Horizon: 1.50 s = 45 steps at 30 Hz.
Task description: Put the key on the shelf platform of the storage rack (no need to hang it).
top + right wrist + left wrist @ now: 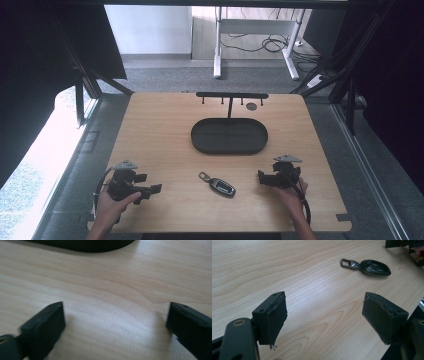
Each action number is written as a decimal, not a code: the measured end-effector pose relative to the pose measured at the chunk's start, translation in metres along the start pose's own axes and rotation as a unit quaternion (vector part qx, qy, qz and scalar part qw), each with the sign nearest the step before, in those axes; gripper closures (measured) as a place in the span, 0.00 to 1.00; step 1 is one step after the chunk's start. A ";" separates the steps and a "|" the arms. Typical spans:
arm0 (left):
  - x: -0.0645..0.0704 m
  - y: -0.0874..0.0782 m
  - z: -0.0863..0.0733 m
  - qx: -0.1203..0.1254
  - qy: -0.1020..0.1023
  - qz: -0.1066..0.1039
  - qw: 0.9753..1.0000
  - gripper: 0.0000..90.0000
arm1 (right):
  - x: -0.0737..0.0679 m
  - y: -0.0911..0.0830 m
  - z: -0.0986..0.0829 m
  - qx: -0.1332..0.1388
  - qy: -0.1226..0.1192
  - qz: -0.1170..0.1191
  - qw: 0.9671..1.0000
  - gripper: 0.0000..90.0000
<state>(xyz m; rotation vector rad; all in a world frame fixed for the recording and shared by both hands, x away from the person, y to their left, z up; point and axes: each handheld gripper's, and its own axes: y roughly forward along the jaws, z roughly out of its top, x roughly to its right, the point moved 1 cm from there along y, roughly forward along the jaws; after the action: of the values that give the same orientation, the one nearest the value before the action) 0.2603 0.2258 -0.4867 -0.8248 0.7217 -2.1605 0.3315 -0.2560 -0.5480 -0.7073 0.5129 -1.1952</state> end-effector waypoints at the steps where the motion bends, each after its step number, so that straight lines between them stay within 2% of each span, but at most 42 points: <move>1: 0.000 0.000 0.000 0.000 0.001 0.001 1.000 0.23 | 0.000 -0.003 0.001 -0.007 -0.004 0.003 1.000 0.10; 3: 0.000 0.000 -0.001 0.000 0.001 0.001 1.000 0.23 | 0.000 -0.008 0.001 -0.017 -0.009 0.006 1.000 0.15; 5: 0.003 -0.001 -0.001 0.000 0.002 0.001 1.000 0.23 | 0.001 -0.012 0.000 -0.019 -0.010 0.028 0.999 0.16; 6: 0.003 -0.001 -0.001 0.000 0.002 0.001 1.000 0.23 | 0.001 -0.012 0.000 -0.019 -0.010 0.028 0.999 0.16; 7: 0.004 -0.002 -0.001 0.001 0.003 0.002 1.000 0.23 | 0.000 -0.019 -0.001 -0.010 -0.017 0.041 0.999 0.18; 11: 0.004 -0.002 -0.001 0.002 0.001 0.002 1.000 0.23 | 0.001 -0.033 0.004 0.011 -0.028 0.064 0.998 0.23; 13: 0.003 -0.002 -0.001 0.002 0.000 0.003 1.000 0.23 | 0.001 -0.035 0.005 0.012 -0.027 0.069 0.997 0.23; 14: 0.002 -0.003 -0.001 0.003 -0.001 0.003 1.000 0.23 | 0.002 -0.038 0.008 0.011 -0.018 0.089 0.996 0.26; 16: 0.001 -0.003 -0.001 0.003 -0.002 0.004 1.000 0.23 | 0.001 -0.040 0.010 0.010 -0.018 0.103 0.995 0.27; 20: 0.002 -0.004 -0.001 0.004 -0.002 0.004 1.000 0.23 | 0.000 -0.042 0.013 0.004 -0.029 0.098 0.995 0.28; 28: 0.004 -0.003 -0.001 0.003 0.002 0.002 1.000 0.23 | -0.003 -0.064 0.030 0.004 -0.052 0.101 0.994 0.29; 29: 0.003 -0.002 -0.001 0.001 0.003 0.002 1.000 0.23 | -0.007 -0.069 0.035 0.001 -0.061 0.101 0.993 0.30; 35: 0.004 -0.004 -0.001 0.004 0.000 0.003 1.000 0.23 | -0.016 -0.076 0.047 -0.008 -0.075 0.110 0.991 0.30; 38: 0.003 -0.005 -0.001 0.005 -0.001 0.003 1.000 0.23 | -0.024 -0.080 0.053 -0.015 -0.093 0.114 0.989 0.30; 45: 0.005 -0.003 0.000 0.002 0.002 0.001 1.000 0.23 | -0.035 -0.084 0.065 -0.022 -0.104 0.127 0.986 0.30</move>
<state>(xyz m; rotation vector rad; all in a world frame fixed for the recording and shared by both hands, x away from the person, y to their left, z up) 0.2561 0.2243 -0.4830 -0.8180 0.7189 -2.1622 0.3114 -0.2245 -0.4426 -0.7696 0.4399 -0.8625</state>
